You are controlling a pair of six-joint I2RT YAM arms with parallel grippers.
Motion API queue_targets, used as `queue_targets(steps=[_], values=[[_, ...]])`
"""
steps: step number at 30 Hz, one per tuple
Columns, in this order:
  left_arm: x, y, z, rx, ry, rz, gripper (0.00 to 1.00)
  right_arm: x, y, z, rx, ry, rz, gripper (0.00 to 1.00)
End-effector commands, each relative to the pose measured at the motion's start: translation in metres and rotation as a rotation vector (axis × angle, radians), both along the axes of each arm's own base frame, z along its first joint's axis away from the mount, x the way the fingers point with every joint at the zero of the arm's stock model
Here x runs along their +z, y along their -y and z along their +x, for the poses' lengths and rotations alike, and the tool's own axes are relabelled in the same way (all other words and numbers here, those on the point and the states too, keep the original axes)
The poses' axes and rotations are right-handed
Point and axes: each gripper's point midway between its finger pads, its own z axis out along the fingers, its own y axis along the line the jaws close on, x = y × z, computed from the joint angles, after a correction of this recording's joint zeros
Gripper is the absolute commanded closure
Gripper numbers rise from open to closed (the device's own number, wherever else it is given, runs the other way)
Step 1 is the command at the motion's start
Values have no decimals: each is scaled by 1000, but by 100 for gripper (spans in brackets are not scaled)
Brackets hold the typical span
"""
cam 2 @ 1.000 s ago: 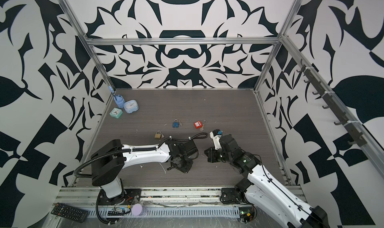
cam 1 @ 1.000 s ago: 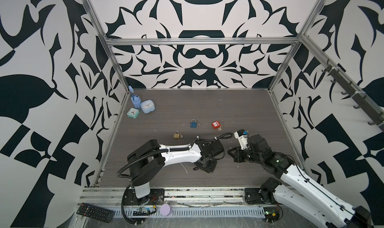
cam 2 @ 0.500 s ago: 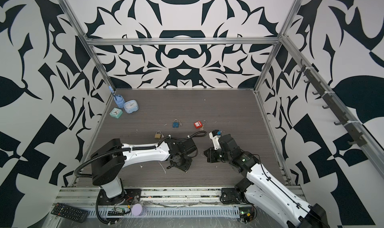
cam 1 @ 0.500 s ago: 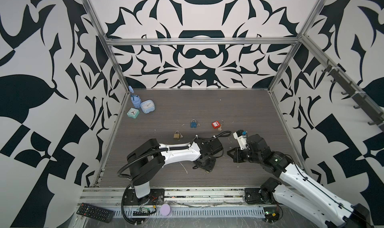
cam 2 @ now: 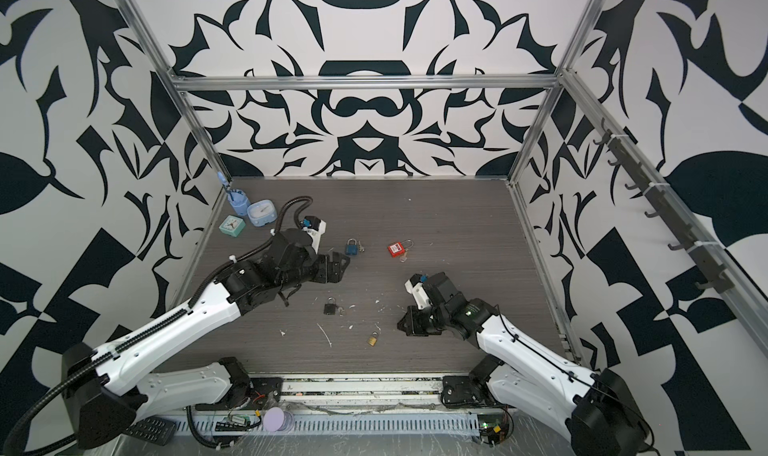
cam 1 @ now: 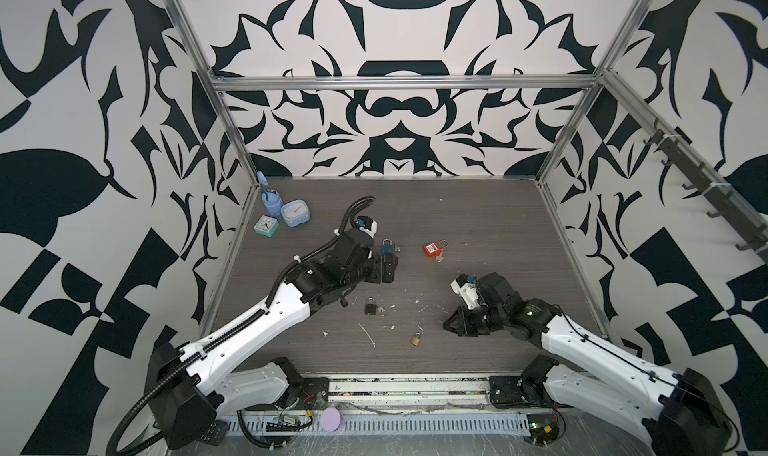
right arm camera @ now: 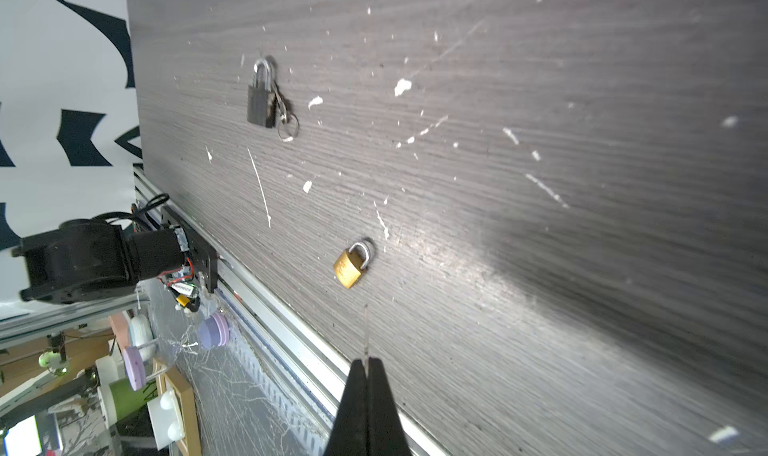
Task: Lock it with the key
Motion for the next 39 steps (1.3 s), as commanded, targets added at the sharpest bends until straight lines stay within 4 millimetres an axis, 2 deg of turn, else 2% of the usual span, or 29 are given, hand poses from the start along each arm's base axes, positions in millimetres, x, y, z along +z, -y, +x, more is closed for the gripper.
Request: queue_targets(steps=[1,10,15,31,39], values=[[0,-7,7,11,28,-25,7,1,-12,2,0,-13,35,100],[-10,-14,7,23,5,-28,7,-23,-33,-1,56,-81,-12,100],[-10,-17,9,25,7,-35,7,-33,-37,1,63,-90,-42,100],[-11,-22,11,30,-11,-48,6,-47,-54,0,124,-109,-83,100],[-10,-24,12,35,-13,-50,6,-43,-54,-1,145,-93,-90,82]])
